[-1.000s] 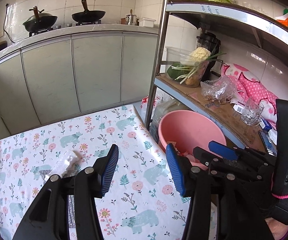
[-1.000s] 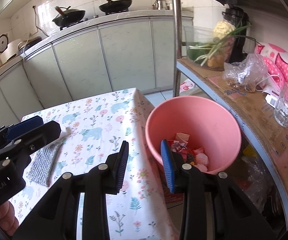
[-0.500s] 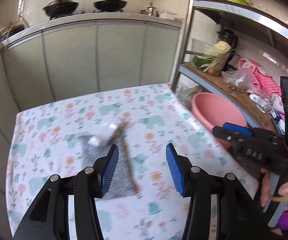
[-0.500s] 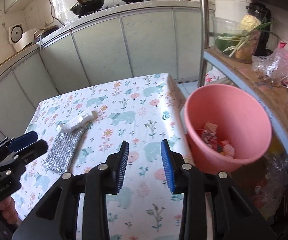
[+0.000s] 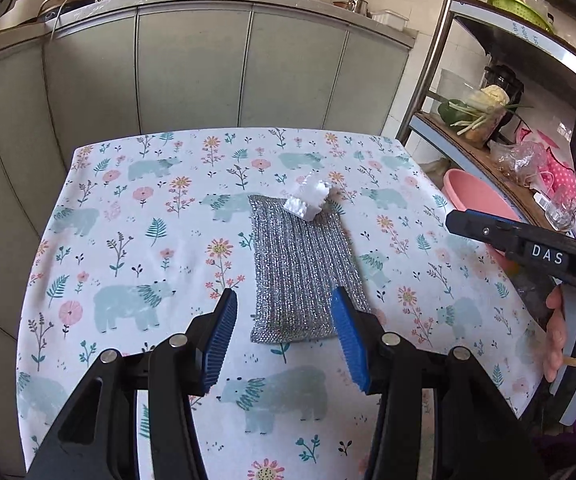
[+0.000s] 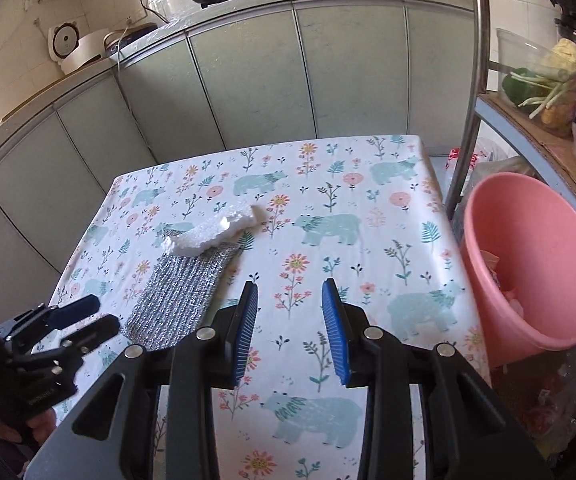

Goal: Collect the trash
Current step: 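Move both open tools back toward the grey mesh pad on the table, then grasp the grey mesh pad with the left gripper while the right gripper grasps the white foam tray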

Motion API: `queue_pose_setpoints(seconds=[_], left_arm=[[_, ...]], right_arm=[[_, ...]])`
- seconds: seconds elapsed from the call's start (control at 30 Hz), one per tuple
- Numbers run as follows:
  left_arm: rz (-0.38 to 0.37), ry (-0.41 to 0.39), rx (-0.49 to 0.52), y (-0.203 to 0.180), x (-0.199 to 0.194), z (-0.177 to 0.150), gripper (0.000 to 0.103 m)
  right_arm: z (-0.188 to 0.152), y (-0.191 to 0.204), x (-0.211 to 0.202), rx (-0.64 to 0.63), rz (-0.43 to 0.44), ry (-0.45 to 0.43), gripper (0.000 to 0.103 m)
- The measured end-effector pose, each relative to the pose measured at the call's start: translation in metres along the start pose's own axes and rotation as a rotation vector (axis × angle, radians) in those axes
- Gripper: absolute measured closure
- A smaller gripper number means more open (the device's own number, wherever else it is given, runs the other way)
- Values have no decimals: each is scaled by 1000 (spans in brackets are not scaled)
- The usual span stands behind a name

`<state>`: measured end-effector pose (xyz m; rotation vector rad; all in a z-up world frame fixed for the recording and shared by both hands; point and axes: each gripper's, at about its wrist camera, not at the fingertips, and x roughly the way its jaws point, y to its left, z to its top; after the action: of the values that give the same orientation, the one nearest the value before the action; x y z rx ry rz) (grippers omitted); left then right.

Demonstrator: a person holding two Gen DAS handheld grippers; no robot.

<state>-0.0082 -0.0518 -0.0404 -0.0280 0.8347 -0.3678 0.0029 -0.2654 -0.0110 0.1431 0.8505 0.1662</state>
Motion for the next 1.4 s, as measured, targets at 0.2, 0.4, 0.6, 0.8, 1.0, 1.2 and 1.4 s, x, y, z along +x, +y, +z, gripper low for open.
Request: queue_pose_setpoints(seconds=[0.2,0.4,0.6,0.8,1.0,1.2,1.4], left_arm=[[-8,59,6,-4,21,-4,57],[49,103,-7,-2,26,-5,79],[27,58,3,1,11,-4,94],[5,30,-7,11,-4,-8,94],[-55,37,-29,13,-2,-14,94],[-88,25,-26,10,-6,-14,94],[-92,35,-39,14,-4,-15,94]], right_arm=[[6,7,8,-8,12,12,69],[19,22,22,16,93,47,69],[32,47,37,43,185,96,69],[35,74,56,70,232,131,69],[25,112,71,-118,152,99,69],[21,120,87,-232,63,50,69],[20,96,72,-210,52,23,86]])
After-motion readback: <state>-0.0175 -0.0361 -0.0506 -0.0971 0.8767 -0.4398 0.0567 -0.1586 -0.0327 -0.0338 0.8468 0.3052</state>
